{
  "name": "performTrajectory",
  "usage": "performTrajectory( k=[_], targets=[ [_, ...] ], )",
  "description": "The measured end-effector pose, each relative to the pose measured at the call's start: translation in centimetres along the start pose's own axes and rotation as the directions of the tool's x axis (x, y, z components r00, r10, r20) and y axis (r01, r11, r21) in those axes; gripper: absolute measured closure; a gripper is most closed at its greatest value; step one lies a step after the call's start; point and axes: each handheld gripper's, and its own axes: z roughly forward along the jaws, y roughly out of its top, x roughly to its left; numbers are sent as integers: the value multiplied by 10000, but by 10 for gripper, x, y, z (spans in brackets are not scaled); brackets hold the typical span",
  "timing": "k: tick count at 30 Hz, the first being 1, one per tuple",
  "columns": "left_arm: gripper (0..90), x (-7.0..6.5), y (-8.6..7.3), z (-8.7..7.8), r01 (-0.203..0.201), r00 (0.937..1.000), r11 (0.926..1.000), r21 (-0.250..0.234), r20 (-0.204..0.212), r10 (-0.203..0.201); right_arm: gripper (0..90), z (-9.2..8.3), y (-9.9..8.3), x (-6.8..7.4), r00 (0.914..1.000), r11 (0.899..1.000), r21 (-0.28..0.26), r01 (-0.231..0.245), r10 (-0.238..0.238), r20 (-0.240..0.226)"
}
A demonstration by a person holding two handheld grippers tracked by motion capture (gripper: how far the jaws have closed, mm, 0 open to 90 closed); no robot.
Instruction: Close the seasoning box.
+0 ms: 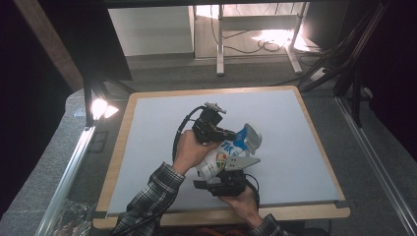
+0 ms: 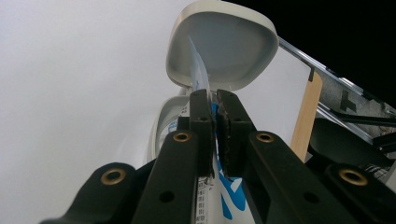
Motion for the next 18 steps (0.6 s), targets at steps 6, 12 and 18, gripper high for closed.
performTrajectory(
  k=[6,12,18],
  targets=[
    [857,0,1,0,-14,10000,10000,10,-5,14,546,0,0,0,10000,10000,-12,-16,16,-4],
    [857,-1,2,0,-22,10000,10000,6,21,22,545,0,0,0,10000,10000,-33,-68,68,-16],
    [858,-3,3,1,24,10000,10000,-35,29,-24,541,1,0,1,9997,9997,-89,-248,247,-78]
  ],
)
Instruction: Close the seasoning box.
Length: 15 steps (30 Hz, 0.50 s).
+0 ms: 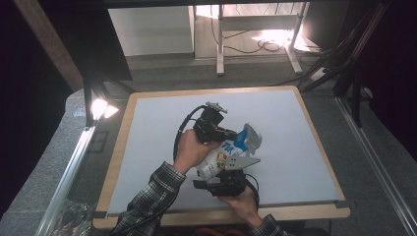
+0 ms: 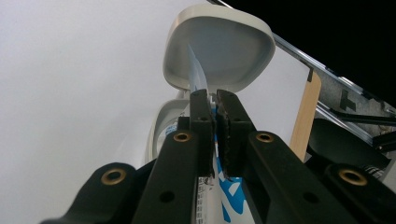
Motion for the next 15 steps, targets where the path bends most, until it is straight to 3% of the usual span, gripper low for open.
performTrajectory(
  k=[15],
  targets=[
    [860,-1,2,-1,-35,10000,10000,-48,-24,35,539,0,1,1,10000,10000,-12,36,-36,-50]
  ],
)
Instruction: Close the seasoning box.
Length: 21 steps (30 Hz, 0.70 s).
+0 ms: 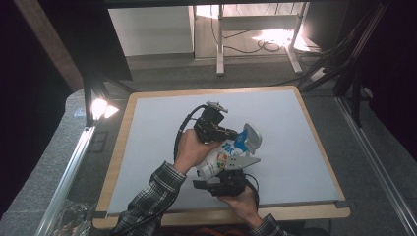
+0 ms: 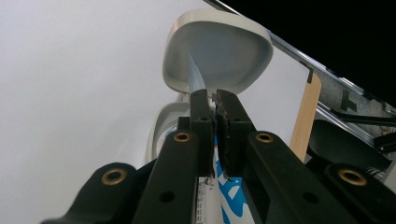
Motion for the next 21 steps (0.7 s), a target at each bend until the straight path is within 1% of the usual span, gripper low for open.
performTrajectory(
  k=[21],
  targets=[
    [858,0,0,0,5,10000,10000,79,29,-5,538,0,0,1,10000,10000,11,1,-1,-12]
  ],
)
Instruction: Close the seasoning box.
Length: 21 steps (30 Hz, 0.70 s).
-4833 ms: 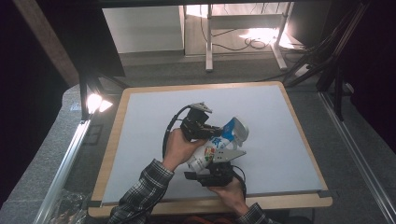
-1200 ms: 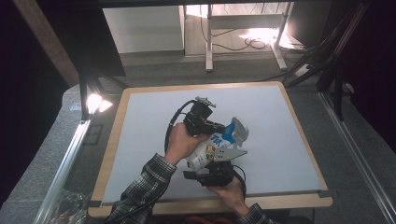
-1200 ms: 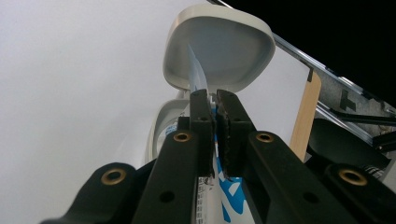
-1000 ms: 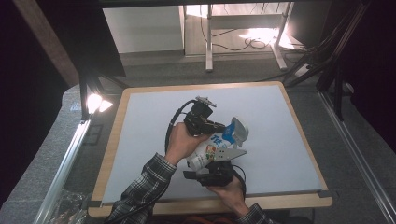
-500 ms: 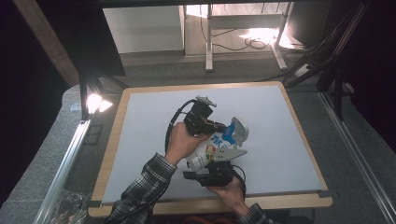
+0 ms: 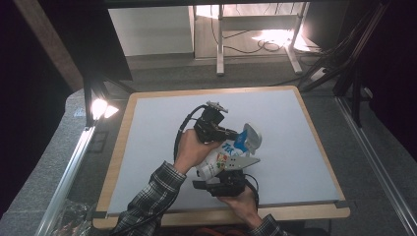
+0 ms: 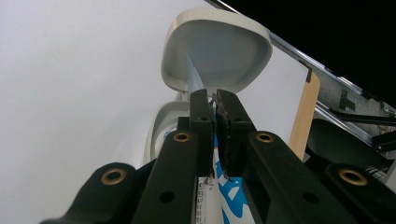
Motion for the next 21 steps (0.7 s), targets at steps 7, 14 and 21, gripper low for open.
performTrajectory(
  k=[7,14,21],
  targets=[
    [855,0,0,0,3,10000,10000,79,34,-4,538,0,0,0,10000,10000,-3,24,-24,3],
    [894,-1,0,1,-48,10000,9998,175,31,47,538,0,0,0,10000,10000,4,37,-37,3],
    [900,-4,1,1,-169,9998,9996,231,-114,172,538,1,0,0,10000,10000,-9,76,-76,1]
  ],
)
